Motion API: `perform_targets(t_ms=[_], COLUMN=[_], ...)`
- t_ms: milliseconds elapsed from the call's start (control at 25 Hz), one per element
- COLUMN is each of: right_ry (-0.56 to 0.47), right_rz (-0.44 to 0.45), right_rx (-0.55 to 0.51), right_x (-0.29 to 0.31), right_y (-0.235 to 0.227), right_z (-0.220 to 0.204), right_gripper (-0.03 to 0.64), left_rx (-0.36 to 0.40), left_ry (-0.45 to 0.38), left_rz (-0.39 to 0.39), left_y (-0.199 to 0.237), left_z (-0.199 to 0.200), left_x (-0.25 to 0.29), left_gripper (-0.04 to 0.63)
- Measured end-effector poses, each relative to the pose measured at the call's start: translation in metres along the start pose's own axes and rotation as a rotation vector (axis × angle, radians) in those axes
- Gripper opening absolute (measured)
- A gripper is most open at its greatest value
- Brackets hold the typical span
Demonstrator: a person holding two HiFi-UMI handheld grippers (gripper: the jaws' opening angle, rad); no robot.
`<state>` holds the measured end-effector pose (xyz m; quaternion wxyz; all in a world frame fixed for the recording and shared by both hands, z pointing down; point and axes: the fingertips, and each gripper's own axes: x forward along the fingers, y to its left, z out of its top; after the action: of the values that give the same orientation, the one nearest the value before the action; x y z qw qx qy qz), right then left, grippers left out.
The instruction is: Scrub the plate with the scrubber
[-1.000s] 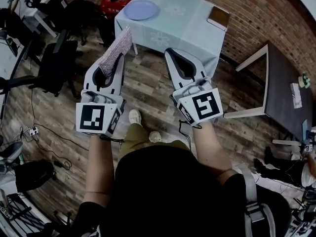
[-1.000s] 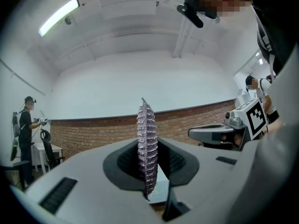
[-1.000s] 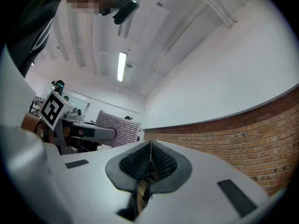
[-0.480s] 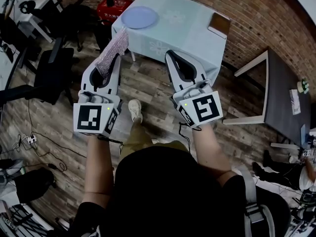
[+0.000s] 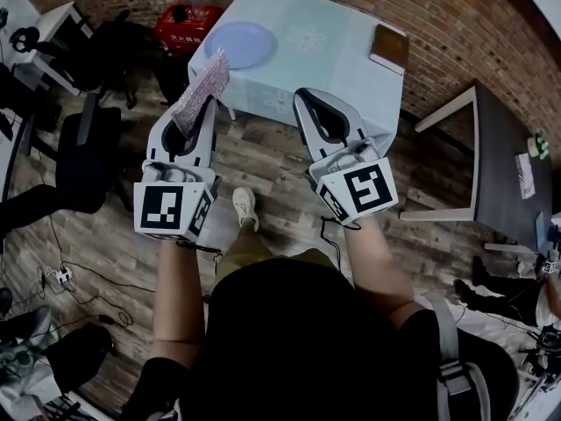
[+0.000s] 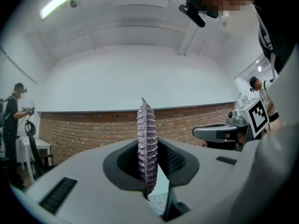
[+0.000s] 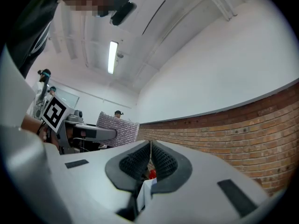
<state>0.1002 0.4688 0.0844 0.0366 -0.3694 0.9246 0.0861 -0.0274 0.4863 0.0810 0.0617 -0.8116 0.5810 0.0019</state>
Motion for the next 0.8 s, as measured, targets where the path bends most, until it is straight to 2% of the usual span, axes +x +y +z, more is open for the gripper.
perform_targets(t_ms=[440,800], right_ry=[0.010,0.059], right_rz=[-0.057,-0.086], right_rx=[-0.017,-0.029], right_x=[0.098,0.161], right_y=[-0.036,-0.059], right_z=[0.003,-0.011], right_gripper=[0.037,0.037], left_rx=[0.009,-0.033], left_ry=[-0.027,-0.025], left_rz=[-0.069,-0.112], left_y=[0.074,0.119], left_z=[0.008,-0.007], left_x=[0.082,0.141], left_gripper=[0.078,0.080])
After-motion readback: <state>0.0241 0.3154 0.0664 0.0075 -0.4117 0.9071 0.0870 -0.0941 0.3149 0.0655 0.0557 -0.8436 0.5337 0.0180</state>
